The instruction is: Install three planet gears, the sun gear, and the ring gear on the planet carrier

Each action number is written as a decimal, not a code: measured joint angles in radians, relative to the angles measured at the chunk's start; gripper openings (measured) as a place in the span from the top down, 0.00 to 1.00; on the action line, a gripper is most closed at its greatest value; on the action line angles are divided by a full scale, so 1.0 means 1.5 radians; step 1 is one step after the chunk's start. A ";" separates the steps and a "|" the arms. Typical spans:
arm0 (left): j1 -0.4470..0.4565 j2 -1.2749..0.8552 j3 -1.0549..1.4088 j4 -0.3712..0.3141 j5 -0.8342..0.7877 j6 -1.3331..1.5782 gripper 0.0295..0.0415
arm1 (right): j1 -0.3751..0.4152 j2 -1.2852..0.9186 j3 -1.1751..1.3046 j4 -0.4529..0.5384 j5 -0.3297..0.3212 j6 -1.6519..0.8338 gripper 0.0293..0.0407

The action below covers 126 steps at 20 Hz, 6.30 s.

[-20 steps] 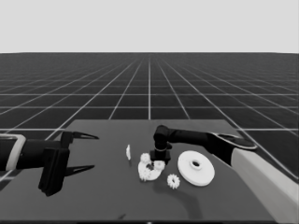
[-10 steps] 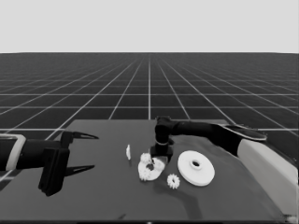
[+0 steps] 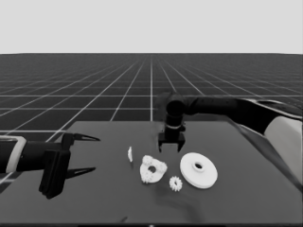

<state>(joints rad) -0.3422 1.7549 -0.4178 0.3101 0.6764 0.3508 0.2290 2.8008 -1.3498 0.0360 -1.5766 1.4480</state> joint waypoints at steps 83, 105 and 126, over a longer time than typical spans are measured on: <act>0.000 0.000 0.000 0.000 0.000 0.000 0.25 | -0.218 0.190 -0.299 -0.204 0.054 0.060 0.86; 0.000 0.000 0.000 0.000 0.000 0.000 0.25 | -0.221 0.189 -0.299 -0.204 0.053 0.213 0.86; 0.000 0.000 0.000 0.000 0.000 0.000 0.25 | -0.221 0.189 -0.299 -0.204 0.053 0.360 0.86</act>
<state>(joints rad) -0.3422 1.7549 -0.4178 0.3101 0.6764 0.3508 -0.1025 3.0845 -1.7983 -0.2695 -1.4965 1.9878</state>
